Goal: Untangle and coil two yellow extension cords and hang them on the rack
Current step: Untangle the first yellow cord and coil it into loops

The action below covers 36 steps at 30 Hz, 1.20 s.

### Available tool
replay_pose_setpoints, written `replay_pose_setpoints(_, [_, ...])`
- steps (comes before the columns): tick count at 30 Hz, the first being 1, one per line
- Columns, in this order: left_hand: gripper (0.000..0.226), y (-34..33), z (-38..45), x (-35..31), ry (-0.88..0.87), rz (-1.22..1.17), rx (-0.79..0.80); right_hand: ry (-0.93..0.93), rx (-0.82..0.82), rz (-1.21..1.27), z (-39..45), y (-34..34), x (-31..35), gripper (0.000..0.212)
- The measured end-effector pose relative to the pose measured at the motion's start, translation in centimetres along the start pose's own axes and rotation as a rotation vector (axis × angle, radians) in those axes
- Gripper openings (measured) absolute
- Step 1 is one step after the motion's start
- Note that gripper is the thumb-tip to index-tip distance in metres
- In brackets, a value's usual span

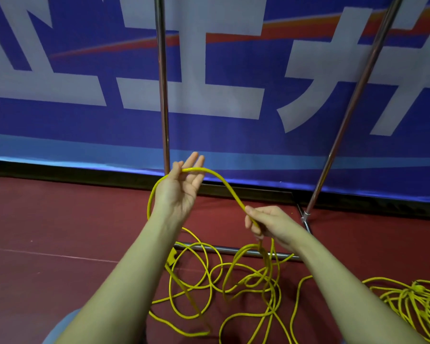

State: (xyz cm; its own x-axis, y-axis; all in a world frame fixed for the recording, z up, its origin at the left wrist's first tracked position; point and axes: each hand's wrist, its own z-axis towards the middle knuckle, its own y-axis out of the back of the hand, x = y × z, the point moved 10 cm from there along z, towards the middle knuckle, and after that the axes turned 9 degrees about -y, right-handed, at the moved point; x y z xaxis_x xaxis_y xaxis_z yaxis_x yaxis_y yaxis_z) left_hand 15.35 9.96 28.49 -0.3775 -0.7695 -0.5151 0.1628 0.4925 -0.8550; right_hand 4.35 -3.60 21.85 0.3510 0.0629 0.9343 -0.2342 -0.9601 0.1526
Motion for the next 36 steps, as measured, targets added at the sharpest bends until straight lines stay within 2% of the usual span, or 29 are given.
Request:
replay_pose_setpoints(3, [0.021, 0.0, -0.7, 2.4, 0.071, 0.205, 0.068, 0.043, -0.034, 0.039, -0.6, 0.2, 1.5, 0.041])
replay_pose_setpoints(6, [0.013, -0.2, -1.8, 4.5, 0.112, 0.236, 0.076, 0.077, -0.031, 0.041, -1.2, -0.1, 3.2, 0.041])
replay_pose_setpoints(11, [0.023, -1.1, -2.5, 5.3, 0.179, 0.057, 0.031, 0.067, 0.069, 0.173, -2.4, -0.7, 4.0, 0.039])
replay_pose_setpoints(14, [0.025, -2.1, -2.7, 5.1, 0.199, -0.006, 0.048, 0.049, 0.143, 0.169, -2.5, -1.1, 3.4, 0.042])
replay_pose_setpoints(20, [0.028, -2.7, -0.9, 1.5, 0.086, -0.185, 0.046, -0.025, 0.209, 0.097, -1.9, -0.9, 0.4, 0.040])
replay_pose_setpoints(23, [0.033, -2.0, 0.1, 0.1, 0.038, -0.221, 0.042, -0.051, 0.177, 0.065, -1.5, -0.7, -0.5, 0.037])
replay_pose_setpoints(27, [0.047, -0.1, 1.1, -0.1, 0.021, -0.064, -0.009, -0.047, 0.015, 0.066, -1.3, 0.9, 0.0, 0.040])
replay_pose_setpoints(29, [0.041, 0.3, 0.8, 1.0, 0.060, 0.049, -0.017, -0.028, -0.023, 0.092, -1.5, 1.3, 0.7, 0.041])
replay_pose_setpoints(32, [0.022, -0.4, -1.4, 4.3, 0.152, 0.163, 0.026, 0.000, -0.038, 0.103, -1.7, 1.1, 1.9, 0.042])
replay_pose_setpoints(36, [0.021, -1.4, -3.7, 7.3, 0.210, 0.194, 0.088, 0.029, -0.006, 0.099, -2.2, 0.0, 3.3, 0.043])
